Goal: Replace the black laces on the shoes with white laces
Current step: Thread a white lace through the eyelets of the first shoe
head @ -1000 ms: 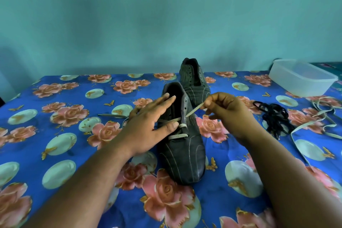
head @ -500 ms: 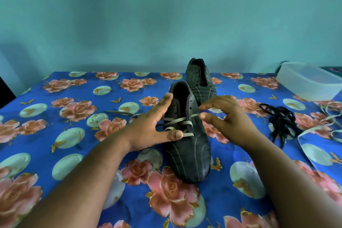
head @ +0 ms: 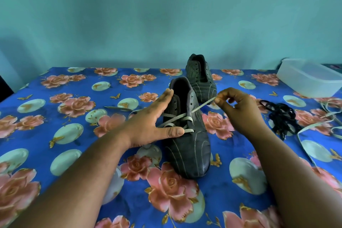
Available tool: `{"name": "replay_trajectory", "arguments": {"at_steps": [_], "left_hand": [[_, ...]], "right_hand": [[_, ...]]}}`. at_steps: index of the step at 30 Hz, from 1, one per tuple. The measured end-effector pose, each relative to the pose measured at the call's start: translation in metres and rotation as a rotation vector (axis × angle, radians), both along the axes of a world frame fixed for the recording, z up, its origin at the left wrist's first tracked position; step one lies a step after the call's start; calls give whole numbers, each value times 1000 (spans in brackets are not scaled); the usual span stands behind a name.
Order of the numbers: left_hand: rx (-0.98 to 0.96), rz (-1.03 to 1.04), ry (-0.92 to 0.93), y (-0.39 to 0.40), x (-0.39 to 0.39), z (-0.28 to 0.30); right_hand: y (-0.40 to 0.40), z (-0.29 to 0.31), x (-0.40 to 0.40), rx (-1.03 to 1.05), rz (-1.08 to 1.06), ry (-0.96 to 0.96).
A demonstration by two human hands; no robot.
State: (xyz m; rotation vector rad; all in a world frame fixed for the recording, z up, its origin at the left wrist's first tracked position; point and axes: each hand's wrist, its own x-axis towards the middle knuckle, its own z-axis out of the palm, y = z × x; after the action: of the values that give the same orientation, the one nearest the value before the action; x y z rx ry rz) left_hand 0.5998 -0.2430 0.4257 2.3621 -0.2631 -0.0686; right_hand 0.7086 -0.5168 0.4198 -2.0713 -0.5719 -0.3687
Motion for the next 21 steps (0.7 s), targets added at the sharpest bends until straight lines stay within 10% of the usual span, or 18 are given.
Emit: {"name": "replay_trajectory", "arguments": {"at_steps": [7,14,21], "left_hand": [[25,-3,2,-1,-1,0],[42,-1,6,-1,-2,2],[28,-6,13,-2,-2,2]], "right_hand": [[-12,-7,13,-161,-317,64],[16,-2,-16,-232,251,-269],[3,-6,4,-193,23,-259]]}}
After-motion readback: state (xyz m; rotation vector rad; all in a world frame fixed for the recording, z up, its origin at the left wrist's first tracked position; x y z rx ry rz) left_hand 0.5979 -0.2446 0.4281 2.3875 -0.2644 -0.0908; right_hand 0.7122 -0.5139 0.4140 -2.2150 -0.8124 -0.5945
